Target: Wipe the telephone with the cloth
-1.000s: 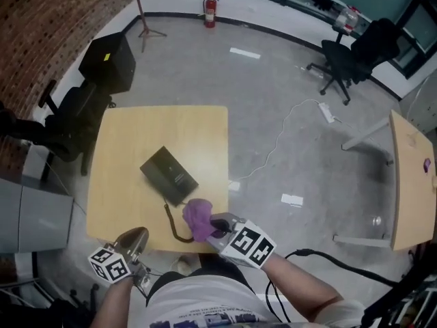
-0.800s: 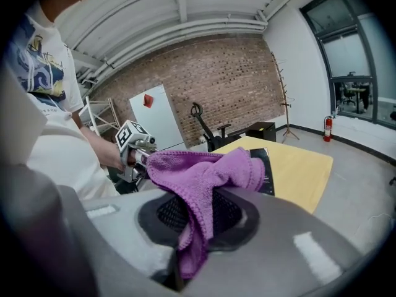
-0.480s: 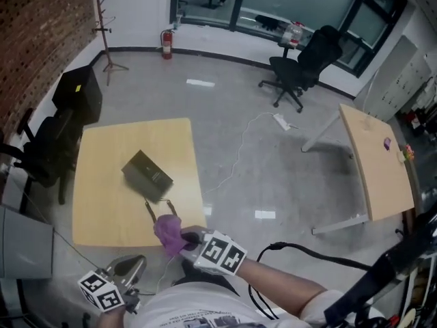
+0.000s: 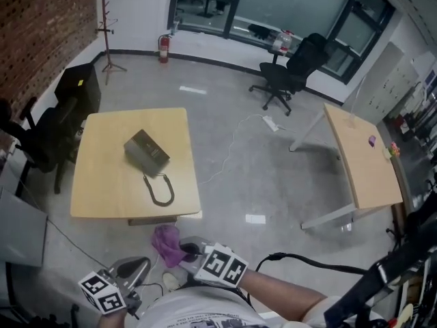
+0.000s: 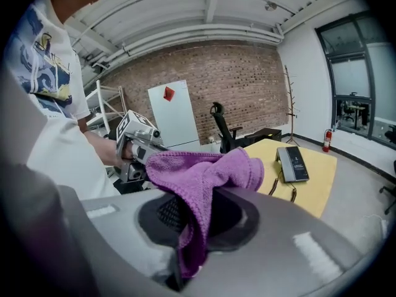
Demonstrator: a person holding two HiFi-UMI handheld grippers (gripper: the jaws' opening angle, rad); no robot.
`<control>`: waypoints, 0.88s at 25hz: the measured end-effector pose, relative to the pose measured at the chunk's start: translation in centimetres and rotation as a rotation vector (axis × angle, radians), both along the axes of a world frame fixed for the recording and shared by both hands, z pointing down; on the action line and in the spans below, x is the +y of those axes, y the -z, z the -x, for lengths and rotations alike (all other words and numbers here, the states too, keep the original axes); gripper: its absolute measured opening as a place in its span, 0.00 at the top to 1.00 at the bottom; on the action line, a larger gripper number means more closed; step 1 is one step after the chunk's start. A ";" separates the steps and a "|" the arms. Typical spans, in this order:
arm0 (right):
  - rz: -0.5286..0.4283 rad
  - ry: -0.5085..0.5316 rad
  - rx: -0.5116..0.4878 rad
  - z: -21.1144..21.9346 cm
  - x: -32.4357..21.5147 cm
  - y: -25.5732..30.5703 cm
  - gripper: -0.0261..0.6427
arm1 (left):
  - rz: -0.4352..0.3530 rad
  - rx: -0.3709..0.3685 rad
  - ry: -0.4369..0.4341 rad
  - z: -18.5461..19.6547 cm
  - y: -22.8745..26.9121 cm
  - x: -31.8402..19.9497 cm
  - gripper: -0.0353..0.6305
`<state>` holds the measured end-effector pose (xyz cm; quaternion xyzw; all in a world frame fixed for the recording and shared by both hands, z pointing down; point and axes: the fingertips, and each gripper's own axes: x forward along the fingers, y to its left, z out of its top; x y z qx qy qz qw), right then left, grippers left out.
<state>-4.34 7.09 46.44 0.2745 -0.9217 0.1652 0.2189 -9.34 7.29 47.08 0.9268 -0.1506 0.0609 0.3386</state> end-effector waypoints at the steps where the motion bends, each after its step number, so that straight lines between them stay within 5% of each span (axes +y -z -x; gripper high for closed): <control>1: -0.004 0.006 0.001 0.0 0.8 0.2 0.89 | -0.012 -0.001 -0.002 0.1 0.0 0.6 0.94; 7: -0.043 0.015 -0.014 -2.1 4.1 0.8 0.89 | -0.056 -0.025 0.038 -1.0 0.0 3.1 0.94; 22: -0.070 -0.001 -0.037 -14.3 14.6 1.8 0.89 | -0.102 -0.005 0.115 -12.1 2.5 12.0 0.94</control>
